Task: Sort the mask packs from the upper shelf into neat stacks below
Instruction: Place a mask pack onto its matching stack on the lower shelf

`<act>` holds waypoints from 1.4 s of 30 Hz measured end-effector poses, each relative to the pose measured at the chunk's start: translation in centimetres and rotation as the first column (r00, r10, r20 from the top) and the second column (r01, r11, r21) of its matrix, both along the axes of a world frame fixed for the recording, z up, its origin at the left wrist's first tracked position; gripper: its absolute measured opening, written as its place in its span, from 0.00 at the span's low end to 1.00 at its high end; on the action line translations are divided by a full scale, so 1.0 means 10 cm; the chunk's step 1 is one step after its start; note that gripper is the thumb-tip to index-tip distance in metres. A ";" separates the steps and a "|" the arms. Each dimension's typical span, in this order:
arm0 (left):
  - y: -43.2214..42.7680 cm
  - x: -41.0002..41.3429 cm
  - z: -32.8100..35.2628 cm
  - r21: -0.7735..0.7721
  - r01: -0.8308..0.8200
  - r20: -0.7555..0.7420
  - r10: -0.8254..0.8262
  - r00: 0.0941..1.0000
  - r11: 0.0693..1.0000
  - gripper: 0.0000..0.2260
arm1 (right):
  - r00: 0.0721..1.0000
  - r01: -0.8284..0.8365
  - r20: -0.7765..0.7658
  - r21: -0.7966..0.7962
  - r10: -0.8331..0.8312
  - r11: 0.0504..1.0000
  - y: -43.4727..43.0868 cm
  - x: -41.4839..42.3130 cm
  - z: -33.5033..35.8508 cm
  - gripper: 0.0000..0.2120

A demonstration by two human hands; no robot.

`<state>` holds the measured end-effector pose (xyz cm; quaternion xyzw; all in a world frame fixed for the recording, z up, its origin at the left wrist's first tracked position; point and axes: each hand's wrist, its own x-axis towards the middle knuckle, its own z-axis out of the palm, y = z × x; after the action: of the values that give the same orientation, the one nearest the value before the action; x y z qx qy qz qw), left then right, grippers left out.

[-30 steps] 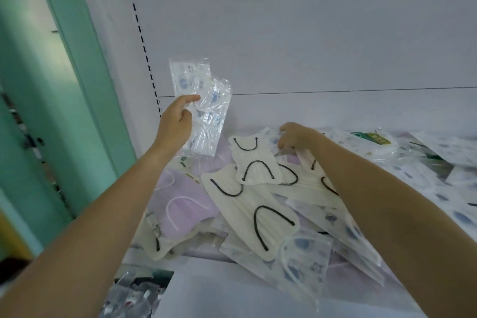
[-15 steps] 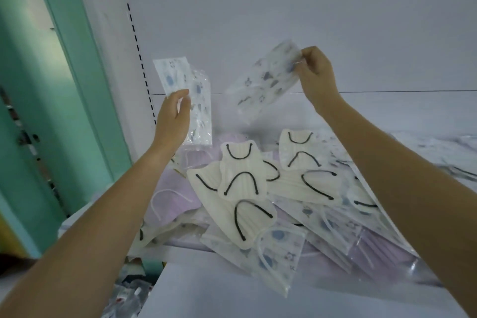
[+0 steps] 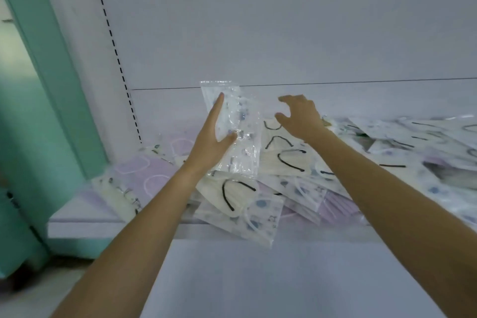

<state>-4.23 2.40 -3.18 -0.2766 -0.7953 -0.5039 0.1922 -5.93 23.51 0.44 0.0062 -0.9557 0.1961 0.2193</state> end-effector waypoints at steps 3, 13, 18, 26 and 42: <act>0.00 0.02 -0.06 0.046 -0.055 -0.002 0.055 0.998 0.997 0.22 | 0.895 0.106 0.373 0.353 -0.244 0.929 0.08 0.19 -0.23 0.23; 0.30 0.12 -0.30 0.047 -0.118 0.058 0.115 0.992 0.992 0.18 | 0.998 -0.057 0.035 -0.042 0.059 0.997 0.21 0.57 -0.53 0.16; 0.50 0.13 -0.30 0.058 -0.145 0.089 0.140 0.986 0.988 0.18 | 0.999 -0.036 0.036 0.112 0.032 0.993 0.71 0.26 -0.54 0.24; 0.79 0.05 -0.21 0.109 -0.263 0.187 0.240 0.953 0.959 0.18 | 0.985 0.045 -0.164 -0.038 -0.051 0.998 0.79 0.14 -0.54 0.12; 1.19 0.33 -0.25 -0.099 -0.177 0.033 0.181 0.983 0.979 0.32 | 0.979 -0.176 0.128 0.133 0.159 0.975 1.00 0.94 -0.66 0.28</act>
<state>-0.95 14.35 -5.64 -0.2024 -0.8441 -0.4515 0.2066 3.44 33.50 -6.17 0.0913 -0.9745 0.1448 0.1449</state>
